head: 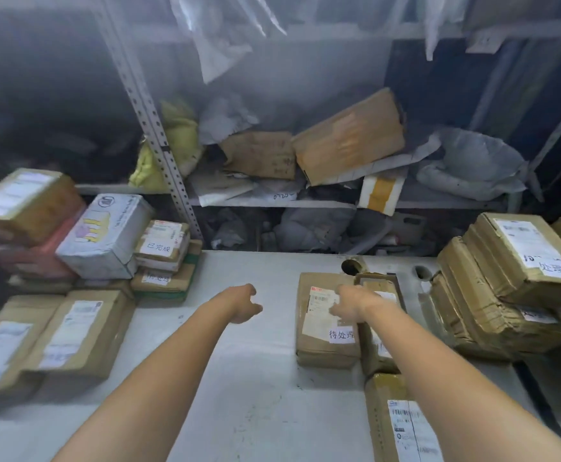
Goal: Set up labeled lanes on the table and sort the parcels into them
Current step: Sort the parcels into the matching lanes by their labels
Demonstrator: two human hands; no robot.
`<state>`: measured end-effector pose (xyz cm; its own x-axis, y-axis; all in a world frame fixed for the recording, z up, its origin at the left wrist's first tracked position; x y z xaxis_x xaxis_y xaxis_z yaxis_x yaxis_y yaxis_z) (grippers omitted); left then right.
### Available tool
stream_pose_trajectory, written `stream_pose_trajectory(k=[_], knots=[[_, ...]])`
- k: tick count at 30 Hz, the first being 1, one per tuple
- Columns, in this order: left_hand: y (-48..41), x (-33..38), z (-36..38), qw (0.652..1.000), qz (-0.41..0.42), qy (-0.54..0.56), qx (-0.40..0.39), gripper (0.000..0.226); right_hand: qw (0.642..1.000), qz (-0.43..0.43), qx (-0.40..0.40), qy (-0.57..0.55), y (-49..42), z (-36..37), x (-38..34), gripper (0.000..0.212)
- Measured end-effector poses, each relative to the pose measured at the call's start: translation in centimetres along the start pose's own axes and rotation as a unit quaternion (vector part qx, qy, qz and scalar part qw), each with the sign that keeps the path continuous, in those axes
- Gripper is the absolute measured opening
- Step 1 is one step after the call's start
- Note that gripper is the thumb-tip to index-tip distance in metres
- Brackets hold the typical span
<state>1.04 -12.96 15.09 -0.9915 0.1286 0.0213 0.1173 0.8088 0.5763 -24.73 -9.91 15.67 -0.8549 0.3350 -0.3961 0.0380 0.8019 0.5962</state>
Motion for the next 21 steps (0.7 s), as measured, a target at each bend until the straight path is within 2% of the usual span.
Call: stream_pose_trajectory(k=[7,11,14,19,21], knots=[[9.9,-11.8,-2.1,0.993,-0.113,0.019,0.039,0.059,0.994,-0.083,0.0,0.075,1.1,-1.1,-7.1,0.045],[15.0,-19.1,-2.7,0.982,-0.175,0.036,0.061,0.044,0.99,-0.12,-0.011,0.078,2.1,-0.8,-12.5,0.063],[18.2,-24.3,-3.8,0.972,-0.212,0.055,0.087,0.053,0.985,-0.152,-0.004,0.084,2.5,-0.6,-18.1,0.065],[19.9,-33.5,-6.2,0.956,-0.244,0.085,0.141,0.054,0.978,-0.208,0.009,0.031,3.2,1.0,-29.7,0.057],[19.7,-37.0,-7.3,0.95,-0.25,0.095,0.158,0.047,0.974,-0.226,0.009,-0.007,3.2,2.3,-34.3,0.059]])
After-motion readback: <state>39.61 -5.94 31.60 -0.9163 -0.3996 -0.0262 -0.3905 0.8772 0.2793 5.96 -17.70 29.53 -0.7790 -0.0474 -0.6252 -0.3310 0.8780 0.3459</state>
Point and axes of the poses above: each hand's wrist, its own y-axis away from the middle knuckle, its own z-axis out of the palm, x = y × z, the point moved 6 cm from there along -y, towards the middle knuckle, and after that the axes turned 15 degrees about -y, right-handed, at the moved point
